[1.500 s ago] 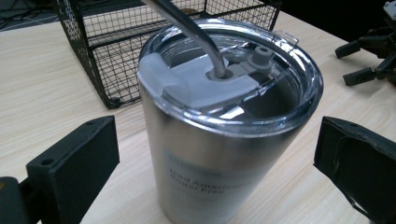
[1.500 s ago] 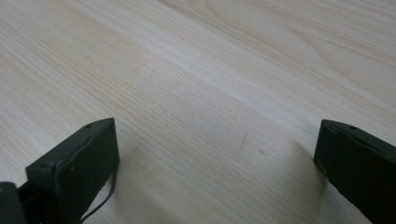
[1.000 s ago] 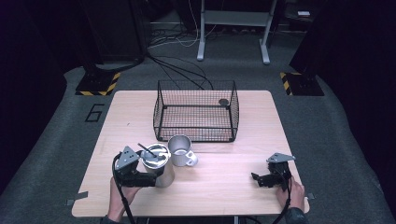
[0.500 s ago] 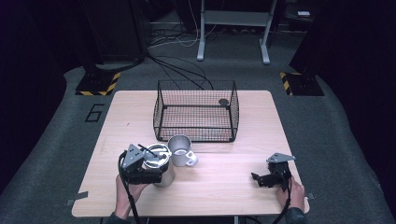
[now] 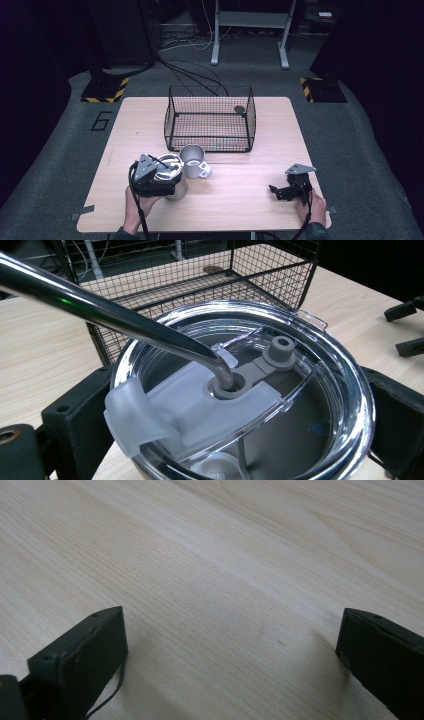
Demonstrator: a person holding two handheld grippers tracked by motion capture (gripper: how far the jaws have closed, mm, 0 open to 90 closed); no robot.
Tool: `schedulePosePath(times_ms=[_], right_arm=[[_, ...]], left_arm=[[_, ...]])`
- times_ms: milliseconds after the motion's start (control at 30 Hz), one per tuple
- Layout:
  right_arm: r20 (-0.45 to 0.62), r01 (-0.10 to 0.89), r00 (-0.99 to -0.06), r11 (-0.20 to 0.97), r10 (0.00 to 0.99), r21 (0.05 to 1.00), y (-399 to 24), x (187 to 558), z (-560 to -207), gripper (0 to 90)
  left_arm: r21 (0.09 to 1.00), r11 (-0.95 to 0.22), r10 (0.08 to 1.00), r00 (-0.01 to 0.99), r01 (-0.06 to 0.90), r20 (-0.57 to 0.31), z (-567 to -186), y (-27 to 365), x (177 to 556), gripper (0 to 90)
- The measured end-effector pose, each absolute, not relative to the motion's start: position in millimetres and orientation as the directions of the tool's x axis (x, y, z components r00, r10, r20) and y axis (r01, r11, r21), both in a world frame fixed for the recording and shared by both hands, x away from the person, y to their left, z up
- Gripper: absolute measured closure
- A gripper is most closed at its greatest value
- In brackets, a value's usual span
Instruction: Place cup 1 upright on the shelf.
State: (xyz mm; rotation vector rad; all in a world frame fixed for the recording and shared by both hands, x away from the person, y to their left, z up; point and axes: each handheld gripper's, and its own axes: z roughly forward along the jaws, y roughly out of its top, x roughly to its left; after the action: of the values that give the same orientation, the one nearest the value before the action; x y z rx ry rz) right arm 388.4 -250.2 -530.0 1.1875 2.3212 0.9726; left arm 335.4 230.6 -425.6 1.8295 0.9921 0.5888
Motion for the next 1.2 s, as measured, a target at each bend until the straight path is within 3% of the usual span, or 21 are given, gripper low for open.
schedulePosePath(times_ms=[1200], right_arm=[[-0.006, 0.565, -0.585, 0.412, 0.811, 0.715, -250, 388, -530, 0.0]], left_arm=[[0.900, -0.239, 0.819, 0.573, 0.365, -0.015, -404, 253, 323, 3.8]])
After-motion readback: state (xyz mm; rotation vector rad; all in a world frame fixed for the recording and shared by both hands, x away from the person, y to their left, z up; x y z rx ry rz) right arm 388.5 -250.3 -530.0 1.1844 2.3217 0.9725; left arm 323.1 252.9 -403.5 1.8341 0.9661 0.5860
